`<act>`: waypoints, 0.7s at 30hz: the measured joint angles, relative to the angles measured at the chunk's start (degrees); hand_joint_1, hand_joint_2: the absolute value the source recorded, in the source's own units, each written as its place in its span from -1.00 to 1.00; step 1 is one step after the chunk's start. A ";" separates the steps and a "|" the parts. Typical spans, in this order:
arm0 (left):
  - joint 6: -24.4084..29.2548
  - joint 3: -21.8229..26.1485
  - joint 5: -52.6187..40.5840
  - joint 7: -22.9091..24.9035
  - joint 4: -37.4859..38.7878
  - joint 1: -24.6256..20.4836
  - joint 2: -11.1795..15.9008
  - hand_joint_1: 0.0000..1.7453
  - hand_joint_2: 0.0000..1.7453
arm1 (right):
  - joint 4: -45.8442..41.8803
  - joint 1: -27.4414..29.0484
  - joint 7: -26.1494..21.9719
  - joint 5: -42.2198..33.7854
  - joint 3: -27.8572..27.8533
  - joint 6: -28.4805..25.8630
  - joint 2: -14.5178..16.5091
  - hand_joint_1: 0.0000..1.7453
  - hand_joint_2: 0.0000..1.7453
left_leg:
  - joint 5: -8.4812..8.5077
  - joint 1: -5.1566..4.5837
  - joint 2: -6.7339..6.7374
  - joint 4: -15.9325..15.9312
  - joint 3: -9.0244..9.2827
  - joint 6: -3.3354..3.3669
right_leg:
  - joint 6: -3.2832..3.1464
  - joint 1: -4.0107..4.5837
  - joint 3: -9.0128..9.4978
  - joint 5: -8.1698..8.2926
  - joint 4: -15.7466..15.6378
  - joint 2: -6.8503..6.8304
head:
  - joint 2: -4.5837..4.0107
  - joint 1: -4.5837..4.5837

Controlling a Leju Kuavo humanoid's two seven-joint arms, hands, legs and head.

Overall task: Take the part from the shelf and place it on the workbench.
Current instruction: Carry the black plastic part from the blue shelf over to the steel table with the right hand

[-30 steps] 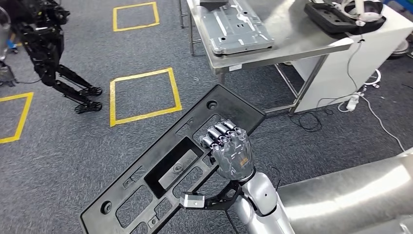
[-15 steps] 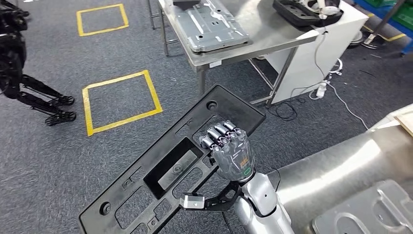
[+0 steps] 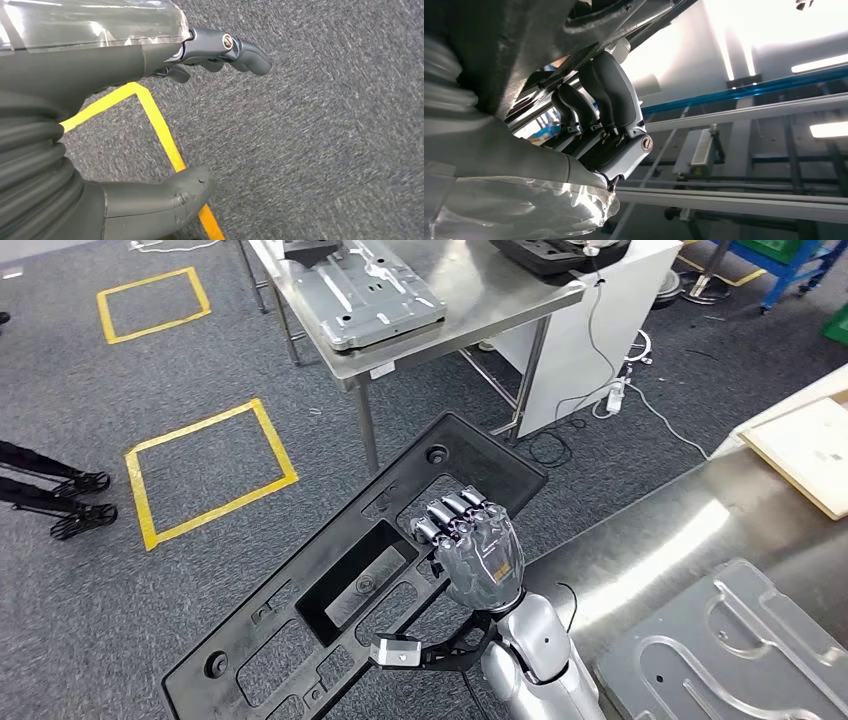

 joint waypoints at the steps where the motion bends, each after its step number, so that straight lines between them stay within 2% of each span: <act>1: -0.01 0.01 0.01 0.00 0.00 0.13 0.01 -1.00 1.00 | 0.00 0.02 0.21 0.05 -0.03 0.00 -0.02 1.00 1.00 | -0.57 0.01 -0.19 2.58 -1.26 -0.13 | -0.02 0.00 -0.05 0.01 0.08 0.41 | 0.00 0.01; 2: -0.02 0.01 0.01 0.00 0.00 0.21 0.02 -1.00 1.00 | -0.03 0.02 0.49 0.12 -0.10 0.00 -0.05 1.00 1.00 | -0.05 0.01 -0.26 3.27 -1.69 -0.18 | -0.01 0.00 -0.08 0.01 0.19 0.80 | 0.00 0.00; 3: -0.03 0.01 0.01 0.00 0.00 0.24 0.02 -1.00 1.00 | -0.10 -0.03 0.89 0.30 -0.23 0.00 -0.12 1.00 1.00 | 1.54 0.03 -0.29 1.65 -1.06 -0.14 | 0.02 -0.01 -0.10 0.00 0.33 1.15 | 0.00 0.00; 5: -0.06 0.01 0.01 -0.01 0.00 0.20 0.08 -1.00 1.00 | -0.38 -0.28 2.02 0.88 -0.67 0.00 -0.36 1.00 1.00 | 5.51 0.08 -0.62 -5.83 2.28 0.12 | 0.22 -0.01 -0.16 -0.09 0.65 1.66 | 0.00 0.01; 6: -0.09 0.01 0.01 -0.04 0.00 0.15 0.11 -1.00 1.00 | -0.56 -0.50 2.71 1.14 -1.03 0.00 -0.56 1.00 1.00 | 6.73 0.04 -0.88 -9.14 3.73 0.33 | 0.45 0.07 -0.31 -0.12 0.86 1.90 | 0.00 0.02; 8: -0.17 0.01 0.01 -0.13 0.00 0.15 0.15 -1.00 1.00 | -0.94 -1.05 3.86 1.22 -2.04 0.00 -1.21 1.00 1.00 | 7.25 -0.15 -1.31 -11.93 4.79 0.83 | 1.09 0.18 -0.68 0.04 1.02 2.17 | 0.00 0.02; 11: -0.38 0.01 0.01 -0.21 0.00 0.20 0.11 -1.00 1.00 | -1.51 -1.72 4.45 0.45 -4.05 -0.01 -2.81 1.00 1.00 | 7.97 -0.03 -1.05 -12.51 4.65 1.93 | 2.07 0.14 -1.06 -0.08 1.27 2.11 | 0.00 0.02; 12: -0.44 0.01 0.01 -0.25 0.00 0.21 0.10 -1.00 1.00 | -1.73 -1.88 4.44 0.01 -4.62 -0.01 -3.37 1.00 1.00 | 8.26 0.11 -0.88 -12.77 4.64 2.40 | 2.35 0.15 -1.59 -1.05 2.47 1.77 | 0.00 0.04; 13: -0.51 0.01 0.01 -0.28 0.00 0.21 0.09 -1.00 1.00 | -1.91 -2.03 4.38 -0.41 -5.03 -0.01 -3.80 1.00 1.00 | 8.49 0.22 -0.66 -12.99 4.59 2.78 | 2.60 0.12 -2.67 -2.71 4.94 1.32 | 0.00 0.08; 15: -0.61 0.03 0.01 -0.34 0.00 0.27 0.10 -1.00 1.00 | -2.12 -2.11 4.22 -0.93 -5.48 -0.01 -4.40 1.00 1.00 | 8.63 0.12 -0.24 -13.01 4.35 3.10 | 2.99 -0.04 -5.94 -6.60 12.30 0.60 | 0.00 0.11; 16: -0.65 0.04 0.01 -0.35 0.00 0.30 0.11 -1.00 1.00 | -2.14 -2.03 4.17 -0.96 -5.63 -0.01 -4.64 1.00 1.00 | 8.64 0.08 -0.05 -12.96 4.23 3.12 | 3.13 -0.14 -7.35 -7.78 15.52 0.44 | 0.00 0.11; 17: -0.67 0.04 0.01 -0.35 0.00 0.30 0.12 -1.00 1.00 | -2.15 -1.89 4.10 -0.81 -5.76 -0.01 -4.84 1.00 1.00 | 8.64 0.07 0.09 -12.90 4.16 3.11 | 3.22 -0.22 -7.89 -7.92 16.97 0.33 | 0.00 0.11; 18: -0.67 0.05 0.01 -0.35 0.00 0.30 0.11 -1.00 1.00 | -2.17 -1.79 4.00 -0.55 -5.90 0.00 -5.02 1.00 1.00 | 8.62 0.06 0.18 -12.84 4.14 3.09 | 3.24 -0.29 -7.41 -7.07 16.38 0.23 | 0.00 0.12; 19: -0.67 0.05 0.01 -0.34 0.00 0.29 0.09 -1.00 1.00 | -2.22 -1.71 3.85 -0.24 -6.03 0.00 -5.10 1.00 1.00 | 8.58 0.07 0.23 -12.78 4.17 3.03 | 3.20 -0.35 -5.92 -5.43 13.80 0.12 | 0.00 0.12; 21: -0.72 0.05 0.04 -0.21 0.00 0.21 0.07 -1.00 1.00 | -2.43 -1.70 3.50 0.32 -6.20 0.00 -5.15 1.00 1.00 | 8.44 -0.05 0.29 -12.64 4.26 2.77 | 2.88 -0.29 -1.61 -2.19 5.82 -0.25 | 0.00 0.12</act>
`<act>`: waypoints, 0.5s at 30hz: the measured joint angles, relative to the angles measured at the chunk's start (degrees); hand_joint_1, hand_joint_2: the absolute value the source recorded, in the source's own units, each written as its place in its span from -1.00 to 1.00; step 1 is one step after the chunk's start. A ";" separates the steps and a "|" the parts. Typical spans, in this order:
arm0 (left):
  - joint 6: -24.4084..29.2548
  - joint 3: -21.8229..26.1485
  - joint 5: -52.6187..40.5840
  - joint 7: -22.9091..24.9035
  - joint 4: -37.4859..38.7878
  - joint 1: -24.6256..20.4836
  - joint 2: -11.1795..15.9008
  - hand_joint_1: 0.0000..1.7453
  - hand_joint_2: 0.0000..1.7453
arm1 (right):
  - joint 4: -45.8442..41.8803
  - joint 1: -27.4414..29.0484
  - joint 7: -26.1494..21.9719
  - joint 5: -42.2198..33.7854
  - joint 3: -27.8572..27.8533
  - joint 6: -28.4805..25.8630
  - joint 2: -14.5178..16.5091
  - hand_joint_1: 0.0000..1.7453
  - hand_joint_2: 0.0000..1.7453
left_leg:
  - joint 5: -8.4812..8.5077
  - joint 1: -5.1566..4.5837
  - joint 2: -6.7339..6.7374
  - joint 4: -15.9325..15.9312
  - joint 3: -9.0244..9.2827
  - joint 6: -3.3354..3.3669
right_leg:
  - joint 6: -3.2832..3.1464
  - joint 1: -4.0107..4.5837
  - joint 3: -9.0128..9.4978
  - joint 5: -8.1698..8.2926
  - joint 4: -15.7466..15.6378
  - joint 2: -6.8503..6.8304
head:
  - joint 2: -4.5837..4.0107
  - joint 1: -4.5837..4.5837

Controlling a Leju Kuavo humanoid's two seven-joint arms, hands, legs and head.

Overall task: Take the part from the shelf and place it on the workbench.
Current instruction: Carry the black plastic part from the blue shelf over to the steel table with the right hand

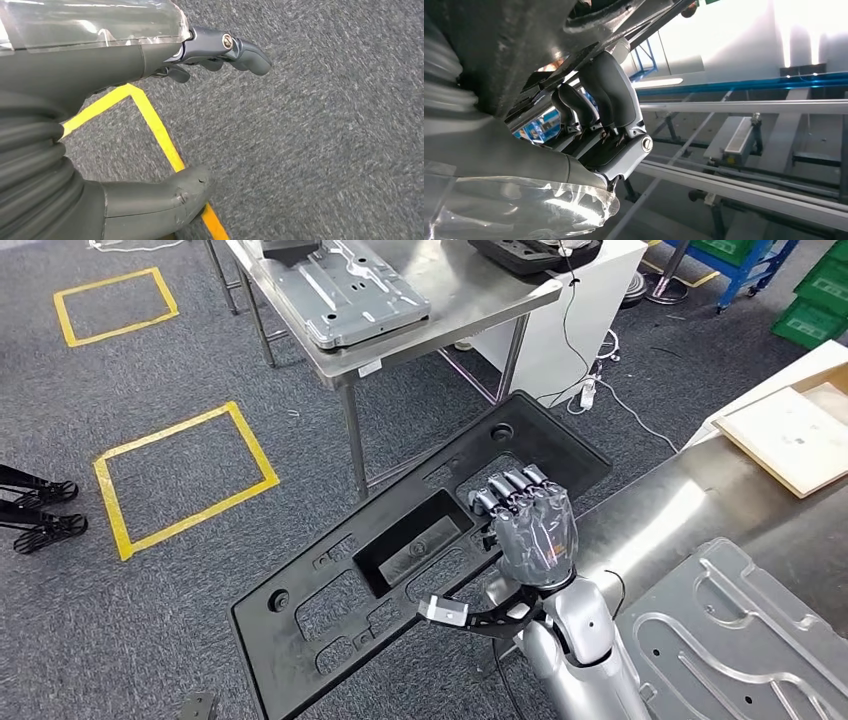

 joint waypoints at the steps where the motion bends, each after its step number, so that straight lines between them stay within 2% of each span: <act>1: -0.04 0.02 0.03 0.10 0.00 -0.05 -0.01 -1.00 1.00 | -0.15 0.00 -0.17 0.16 -0.08 0.00 0.00 1.00 1.00 | -0.04 -0.10 0.01 0.07 -0.05 -0.25 | -0.20 0.09 1.50 0.80 -2.99 -0.12 | 0.00 -0.01; 2: -0.08 0.05 0.05 0.21 0.00 -0.08 0.00 -1.00 1.00 | -0.28 0.02 -0.33 0.28 -0.16 -0.01 0.00 1.00 1.00 | -0.05 -0.21 0.01 0.13 -0.12 -0.53 | -0.39 0.18 2.27 1.03 -4.69 -0.19 | 0.00 -0.02; 5: -0.11 0.10 0.01 0.25 0.00 -0.08 0.02 -1.00 1.00 | -0.51 0.25 -0.83 0.51 -0.49 -0.01 0.02 1.00 1.00 | -0.17 -0.20 0.10 0.22 -0.22 -1.47 | -1.12 0.19 2.28 1.09 -5.36 0.06 | 0.00 -0.03; 6: -0.11 0.10 -0.02 0.23 0.00 -0.09 0.02 -1.00 1.00 | -0.63 0.31 -0.98 0.58 -0.58 0.00 0.07 1.00 1.00 | -0.82 -0.13 0.02 0.95 -0.50 -1.78 | -1.48 0.09 2.35 1.22 -5.54 0.11 | 0.00 -0.03; 8: -0.19 0.10 -0.04 0.23 0.00 -0.09 0.04 -1.00 1.00 | -0.89 0.43 -1.20 0.68 -0.68 0.00 0.29 1.00 1.00 | -3.88 0.00 -0.31 5.76 -2.62 -2.28 | -2.06 -0.11 2.45 1.45 -5.81 0.13 | 0.00 -0.04; 10: -0.28 0.10 -0.04 0.26 0.00 0.00 0.07 -1.00 1.00 | -1.00 0.73 -1.39 0.69 -0.78 0.00 0.45 1.00 1.00 | -7.26 0.00 -0.49 13.47 -6.16 -2.59 | -2.29 -0.03 2.37 1.48 -5.77 0.19 | 0.00 -0.06; 11: -0.30 0.10 -0.03 0.28 0.00 0.07 0.08 -1.00 1.00 | -1.02 0.93 -1.49 0.70 -0.84 0.00 0.48 1.00 1.00 | -7.78 0.00 -0.50 15.92 -7.34 -2.63 | -2.32 0.03 2.36 1.48 -5.74 0.25 | 0.00 -0.06; 12: -0.31 0.10 -0.03 0.29 0.00 0.14 0.08 -1.00 1.00 | -1.02 1.09 -1.59 0.71 -0.88 0.00 0.48 1.00 1.00 | -7.25 0.00 -0.51 16.40 -7.62 -2.58 | -2.33 0.08 2.35 1.47 -5.69 0.34 | 0.00 -0.06; 13: -0.31 0.10 -0.03 0.30 0.00 0.18 0.08 -1.00 1.00 | -1.04 1.20 -1.66 0.74 -0.90 0.00 0.49 1.00 1.00 | -5.67 -0.01 -0.53 14.49 -6.77 -2.45 | -2.31 0.10 2.37 1.45 -5.63 0.45 | 0.00 -0.06; 15: -0.32 0.11 -0.02 0.36 0.00 0.15 0.10 -1.00 1.00 | -1.18 1.23 -1.75 0.93 -0.92 0.00 0.61 1.00 1.00 | -1.77 -0.07 -0.72 6.64 -3.06 -1.96 | -2.17 0.19 2.36 1.37 -5.44 0.69 | 0.00 -0.05</act>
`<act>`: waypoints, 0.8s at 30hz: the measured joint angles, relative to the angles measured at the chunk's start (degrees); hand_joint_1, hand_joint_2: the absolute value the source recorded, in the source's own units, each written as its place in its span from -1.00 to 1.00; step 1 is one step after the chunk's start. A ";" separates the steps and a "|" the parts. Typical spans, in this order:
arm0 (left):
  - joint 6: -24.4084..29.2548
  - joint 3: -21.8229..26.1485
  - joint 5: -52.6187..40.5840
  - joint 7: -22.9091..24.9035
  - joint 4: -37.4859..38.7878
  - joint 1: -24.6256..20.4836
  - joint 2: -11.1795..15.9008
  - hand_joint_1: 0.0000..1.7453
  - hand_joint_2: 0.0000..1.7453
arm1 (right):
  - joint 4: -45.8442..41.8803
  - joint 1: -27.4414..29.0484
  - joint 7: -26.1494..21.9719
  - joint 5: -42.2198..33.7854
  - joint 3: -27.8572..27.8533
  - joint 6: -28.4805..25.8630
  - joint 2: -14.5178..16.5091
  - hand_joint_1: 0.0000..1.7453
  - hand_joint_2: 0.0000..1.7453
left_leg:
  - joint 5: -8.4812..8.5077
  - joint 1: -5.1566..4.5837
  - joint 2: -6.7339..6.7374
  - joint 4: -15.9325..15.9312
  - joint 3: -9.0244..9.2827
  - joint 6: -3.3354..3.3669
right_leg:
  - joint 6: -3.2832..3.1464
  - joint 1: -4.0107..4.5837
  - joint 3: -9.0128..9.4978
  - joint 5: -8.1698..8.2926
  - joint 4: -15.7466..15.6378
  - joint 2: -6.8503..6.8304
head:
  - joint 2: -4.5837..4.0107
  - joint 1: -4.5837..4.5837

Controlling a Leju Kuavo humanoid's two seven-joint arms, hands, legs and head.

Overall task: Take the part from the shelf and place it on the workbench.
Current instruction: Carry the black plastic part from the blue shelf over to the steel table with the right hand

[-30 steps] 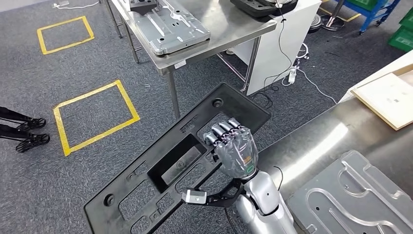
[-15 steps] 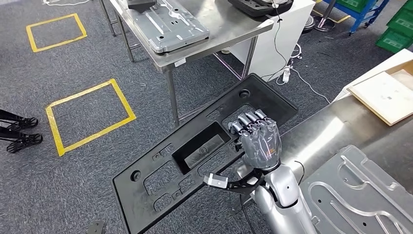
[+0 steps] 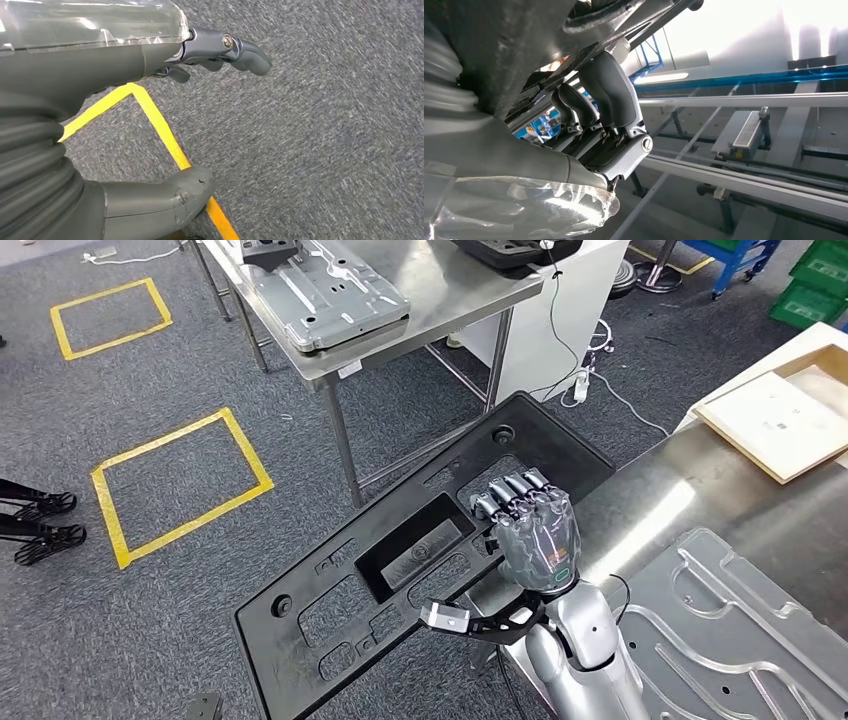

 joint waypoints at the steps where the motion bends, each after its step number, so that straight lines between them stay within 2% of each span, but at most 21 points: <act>1: -0.03 0.01 0.01 0.05 0.00 -0.03 0.01 -1.00 1.00 | -0.10 -0.01 -0.08 0.21 -0.04 0.00 0.11 1.00 1.00 | 1.20 -0.10 -0.15 -3.47 1.60 0.24 | 0.15 0.09 -0.11 -0.03 0.14 0.12 | 0.00 0.01; 2: -0.08 0.02 0.03 0.14 0.00 -0.04 0.02 -1.00 1.00 | -0.21 0.02 -0.21 0.46 -0.09 0.00 0.26 1.00 1.00 | 1.70 -0.22 -0.29 -5.57 2.51 0.45 | 0.38 0.13 -0.25 0.00 0.22 0.22 | 0.00 0.02; 5: -0.32 0.05 0.14 0.46 0.00 0.00 0.01 -1.00 1.00 | -0.42 0.24 -0.60 1.13 -0.34 0.00 0.68 1.00 1.00 | 1.92 -0.35 -0.36 -6.63 2.74 1.08 | 1.25 0.17 -0.49 0.25 0.07 0.34 | 0.00 0.01; 7: -0.50 0.07 0.24 0.63 0.00 -0.06 -0.02 -1.00 1.00 | -0.62 0.29 -0.82 1.32 -0.51 -0.01 0.81 1.00 1.00 | 2.39 -0.08 -0.22 -7.20 2.88 1.77 | 1.82 0.20 -1.11 -1.19 1.71 0.21 | 0.00 0.07; 8: -0.57 0.08 0.28 0.69 0.00 -0.10 -0.03 -1.00 1.00 | -0.71 0.32 -0.91 1.36 -0.60 -0.01 0.84 1.00 1.00 | 2.57 0.01 -0.14 -7.42 2.90 2.03 | 2.05 0.15 -2.20 -2.89 4.31 0.11 | 0.00 0.10; 10: -0.65 0.11 0.37 0.81 0.00 -0.08 -0.01 -1.00 1.00 | -0.75 0.54 -1.04 1.34 -0.78 -0.01 0.85 1.00 1.00 | 2.70 -0.04 -0.02 -7.42 2.73 2.28 | 2.39 -0.06 -5.49 -6.69 11.81 -0.07 | 0.00 0.11; 11: -0.67 0.14 0.41 0.84 0.00 -0.04 -0.01 -1.00 1.00 | -0.75 0.71 -1.07 1.32 -0.89 0.00 0.86 1.00 1.00 | 2.71 -0.08 0.02 -7.34 2.63 2.31 | 2.50 -0.12 -6.82 -7.66 14.74 -0.13 | 0.00 0.11; 12: -0.68 0.16 0.44 0.87 0.00 -0.02 0.00 -1.00 1.00 | -0.74 0.85 -1.12 1.31 -0.98 0.00 0.86 1.00 1.00 | 2.71 -0.11 0.04 -7.22 2.55 2.31 | 2.53 -0.14 -7.14 -7.42 15.62 -0.20 | 0.00 0.10; 13: -0.71 0.18 0.46 0.91 0.00 0.00 0.01 -1.00 1.00 | -0.74 0.92 -1.19 1.28 -1.07 0.00 0.87 1.00 1.00 | 2.69 -0.11 0.04 -7.08 2.51 2.28 | 2.47 -0.14 -6.33 -6.13 14.22 -0.27 | 0.00 0.11; 15: -0.78 0.21 0.47 0.95 0.00 -0.01 -0.01 -1.00 1.00 | -0.77 0.91 -1.33 1.25 -1.16 0.00 0.95 1.00 1.00 | 2.59 -0.11 0.02 -6.81 2.50 2.16 | 2.04 -0.07 -2.45 -2.43 6.77 -0.42 | 0.00 0.12; 17: -0.82 0.22 0.47 0.97 0.00 -0.03 -0.02 -1.00 1.00 | -0.80 0.87 -1.40 1.25 -1.22 0.00 1.14 1.00 1.00 | 2.56 -0.28 0.02 -6.60 2.35 1.79 | 1.49 0.23 0.29 -0.74 1.11 -0.53 | 0.00 0.11; 19: -0.82 0.23 0.47 1.00 0.00 -0.03 -0.01 -1.00 1.00 | -0.82 0.87 -1.43 1.24 -1.30 0.00 1.28 1.00 1.00 | 2.68 -0.37 0.04 -6.56 2.17 1.27 | 1.16 0.52 0.57 -0.70 0.08 -0.49 | 0.00 0.09; 21: -0.82 0.27 0.48 1.03 0.00 -0.04 0.01 -1.00 1.00 | -0.83 0.89 -1.45 1.22 -1.44 0.00 1.34 1.00 1.00 | 2.48 -0.34 0.04 -6.34 2.02 0.65 | 0.64 0.23 0.56 -0.35 -0.29 -0.42 | 0.00 0.08; 22: -0.82 0.30 0.48 1.03 0.00 -0.04 0.02 -1.00 1.00 | -0.83 0.87 -1.45 1.22 -1.50 0.00 1.43 1.00 1.00 | 1.75 -0.31 0.02 -5.52 1.67 0.33 | 0.35 0.07 0.60 -0.15 -0.50 -0.45 | 0.00 0.07; 24: -0.82 0.35 0.46 1.03 0.00 -0.03 0.03 -1.00 1.00 | -0.81 0.83 -1.46 1.16 -1.58 0.00 1.67 1.00 1.00 | -1.65 -0.11 -0.05 -0.32 -0.51 -0.22 | -0.19 -0.08 0.55 0.17 -0.72 -0.58 | 0.00 0.05</act>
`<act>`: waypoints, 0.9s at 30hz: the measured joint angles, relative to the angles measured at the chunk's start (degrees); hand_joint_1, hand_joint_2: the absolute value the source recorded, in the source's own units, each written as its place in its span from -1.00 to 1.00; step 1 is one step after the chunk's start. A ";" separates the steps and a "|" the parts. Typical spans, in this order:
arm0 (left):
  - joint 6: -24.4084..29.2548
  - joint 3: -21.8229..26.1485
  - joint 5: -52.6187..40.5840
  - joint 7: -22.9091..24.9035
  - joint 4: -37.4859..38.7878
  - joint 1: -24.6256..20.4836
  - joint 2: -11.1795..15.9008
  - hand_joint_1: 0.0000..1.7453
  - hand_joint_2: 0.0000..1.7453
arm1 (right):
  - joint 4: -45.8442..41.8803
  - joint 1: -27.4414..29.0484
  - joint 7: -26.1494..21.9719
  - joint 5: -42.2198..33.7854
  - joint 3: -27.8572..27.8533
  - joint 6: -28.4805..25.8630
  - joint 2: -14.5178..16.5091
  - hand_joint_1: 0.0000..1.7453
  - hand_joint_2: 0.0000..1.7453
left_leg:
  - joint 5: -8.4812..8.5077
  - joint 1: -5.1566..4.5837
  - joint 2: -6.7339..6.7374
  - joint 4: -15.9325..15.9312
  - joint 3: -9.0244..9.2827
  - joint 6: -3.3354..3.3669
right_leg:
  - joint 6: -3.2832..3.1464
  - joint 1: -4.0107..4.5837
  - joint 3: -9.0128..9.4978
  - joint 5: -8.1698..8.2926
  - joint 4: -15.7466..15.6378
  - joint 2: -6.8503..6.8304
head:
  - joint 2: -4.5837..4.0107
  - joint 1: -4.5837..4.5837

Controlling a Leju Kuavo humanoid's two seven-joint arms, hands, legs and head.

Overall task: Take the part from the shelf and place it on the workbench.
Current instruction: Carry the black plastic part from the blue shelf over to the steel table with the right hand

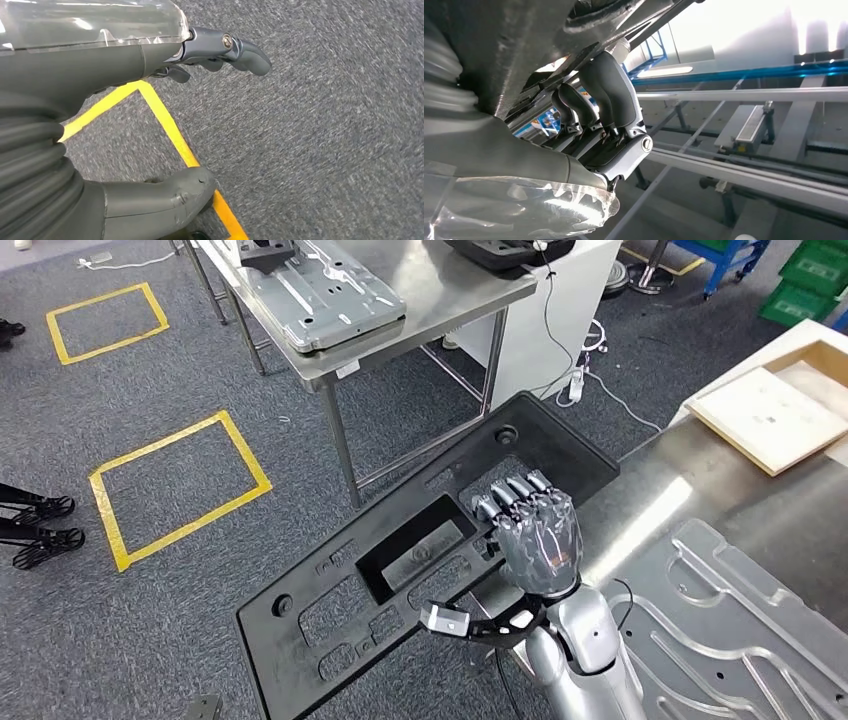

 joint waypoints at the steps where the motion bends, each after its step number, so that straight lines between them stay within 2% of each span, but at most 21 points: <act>1: 0.00 0.03 -0.01 0.01 0.00 0.02 0.01 -1.00 1.00 | 0.01 -0.01 -0.01 -0.03 -0.03 0.00 0.09 1.00 1.00 | -2.00 0.08 0.00 3.78 -1.59 -0.17 | -0.13 0.03 -0.17 0.05 0.10 -0.01 | 0.00 -0.01; 2: 0.00 0.05 -0.01 0.02 0.00 0.05 0.01 -1.00 1.00 | 0.02 0.01 -0.02 -0.06 -0.05 0.00 0.14 1.00 1.00 | -3.48 0.15 0.01 7.25 -3.04 -0.30 | -0.21 0.07 -0.36 0.07 0.24 -0.02 | 0.00 -0.01; 3: 0.00 0.07 -0.02 0.04 0.00 0.10 0.02 -1.00 1.00 | 0.03 0.05 -0.04 -0.07 -0.07 0.00 0.15 1.00 1.00 | -3.88 0.19 0.01 9.15 -3.77 -0.38 | -0.21 0.08 -0.54 0.07 0.42 -0.01 | 0.00 -0.01; 4: 0.00 0.08 -0.03 0.07 0.00 0.13 0.02 -1.00 1.00 | 0.03 0.08 -0.05 -0.07 -0.08 0.00 0.17 1.00 1.00 | -3.23 0.23 0.01 9.09 -3.58 -0.41 | -0.20 0.07 -0.70 0.07 0.61 0.02 | 0.00 -0.02; 5: 0.00 0.08 -0.08 0.10 0.00 0.13 0.03 -1.00 1.00 | 0.03 0.11 -0.09 -0.07 -0.09 0.00 0.20 1.00 1.00 | -1.62 0.29 0.01 6.76 -2.26 -0.39 | -0.16 0.05 -0.79 0.04 0.80 0.05 | 0.00 -0.02; 6: 0.00 0.08 -0.15 0.13 0.00 0.10 0.04 -1.00 1.00 | 0.03 0.11 -0.14 -0.07 -0.10 0.00 0.26 1.00 1.00 | 0.30 0.34 0.00 3.01 -0.27 -0.32 | -0.07 0.04 -0.85 -0.01 1.01 0.09 | 0.00 -0.01; 8: 0.01 0.08 -0.35 0.18 0.00 -0.06 0.08 -1.00 1.00 | 0.03 0.05 -0.25 -0.07 -0.15 0.00 0.41 1.00 1.00 | 2.37 0.19 -0.15 -3.61 3.09 -0.03 | 0.37 0.19 -1.14 -0.08 1.42 0.18 | 0.00 -0.01; 9: 0.02 0.08 -0.41 0.19 0.00 -0.10 0.08 -1.00 1.00 | 0.03 0.02 -0.31 -0.07 -0.19 0.00 0.49 1.00 1.00 | 2.53 0.07 -0.23 -5.11 3.74 0.18 | 0.66 0.26 -1.32 -0.02 1.54 0.21 | 0.00 -0.01; 12: 0.04 0.10 -0.45 0.20 0.00 -0.02 0.08 -1.00 1.00 | 0.02 0.01 -0.42 -0.07 -0.31 0.00 0.58 1.00 1.00 | 2.89 0.03 -0.24 -5.78 3.68 1.18 | 1.61 0.25 -1.59 0.17 1.56 0.26 | 0.00 0.00; 13: 0.04 0.10 -0.46 0.20 0.00 -0.02 0.07 -1.00 1.00 | 0.02 -0.02 -0.44 -0.08 -0.37 0.00 0.58 1.00 1.00 | 3.17 0.14 -0.17 -6.00 3.65 1.62 | 1.88 0.22 -1.86 -0.46 2.19 0.24 | 0.00 0.02; 14: 0.04 0.10 -0.46 0.20 0.00 -0.05 0.07 -1.00 1.00 | 0.01 -0.04 -0.48 -0.09 -0.42 0.00 0.58 1.00 1.00 | 3.44 0.27 -0.09 -6.21 3.58 2.04 | 2.13 0.19 -2.59 -1.80 3.94 0.23 | 0.00 0.02; 17: 0.04 0.11 -0.46 0.19 0.00 -0.09 0.07 -1.00 1.00 | 0.03 0.10 -0.57 -0.16 -0.55 0.00 0.57 1.00 1.00 | 3.80 0.18 0.10 -6.27 3.06 2.64 | 2.65 -0.05 -7.03 -7.45 14.22 0.17 | 0.00 0.01; 18: 0.04 0.11 -0.46 0.19 0.00 -0.06 0.08 -1.00 1.00 | 0.03 0.20 -0.58 -0.19 -0.58 0.00 0.57 1.00 1.00 | 3.87 0.14 0.14 -6.26 2.92 2.68 | 2.74 -0.10 -7.96 -8.09 16.53 0.16 | 0.00 0.01; 19: 0.04 0.12 -0.45 0.20 0.00 -0.03 0.08 -1.00 1.00 | 0.03 0.28 -0.58 -0.20 -0.62 0.00 0.57 1.00 1.00 | 3.92 0.11 0.15 -6.23 2.85 2.68 | 2.76 -0.13 -7.90 -7.63 16.87 0.14 | 0.00 0.01; 20: 0.04 0.13 -0.45 0.20 0.00 -0.02 0.08 -1.00 1.00 | 0.03 0.31 -0.58 -0.21 -0.64 0.00 0.56 1.00 1.00 | 3.96 0.09 0.14 -6.20 2.86 2.64 | 2.67 -0.14 -6.66 -6.15 14.86 0.12 | 0.00 0.02; 21: 0.04 0.14 -0.46 0.20 0.00 -0.02 0.08 -1.00 1.00 | 0.03 0.30 -0.58 -0.22 -0.65 0.00 0.56 1.00 1.00 | 3.97 0.08 0.13 -6.17 2.91 2.58 | 2.46 -0.12 -4.49 -4.08 10.99 0.10 | 0.00 0.02; 23: 0.04 0.15 -0.47 0.20 0.00 -0.06 0.02 -1.00 1.00 | 0.02 0.19 -0.58 -0.23 -0.66 0.00 0.57 1.00 1.00 | 4.01 -0.09 0.10 -6.06 2.88 2.26 | 1.87 0.14 -0.61 -1.53 3.56 0.03 | 0.00 0.02; 24: 0.04 0.15 -0.47 0.20 0.00 -0.08 -0.01 -1.00 1.00 | 0.02 0.15 -0.58 -0.24 -0.66 0.00 0.58 1.00 1.00 | 4.08 -0.15 0.10 -6.03 2.77 1.99 | 1.61 0.30 0.30 -1.09 1.51 0.01 | 0.00 0.01; 26: 0.04 0.15 -0.47 0.21 0.00 -0.09 -0.03 -1.00 1.00 | 0.01 0.16 -0.58 -0.24 -0.68 0.00 0.58 1.00 1.00 | 4.32 -0.15 0.13 -6.09 2.58 1.36 | 1.27 0.51 0.26 -1.04 0.77 0.08 | 0.00 0.01; 27: 0.05 0.15 -0.47 0.21 0.00 -0.11 -0.01 -1.00 1.00 | 0.01 0.18 -0.58 -0.24 -0.70 0.00 0.60 1.00 1.00 | 4.31 -0.11 0.14 -6.10 2.49 1.04 | 0.99 0.35 0.24 -0.82 0.58 0.07 | 0.00 0.00</act>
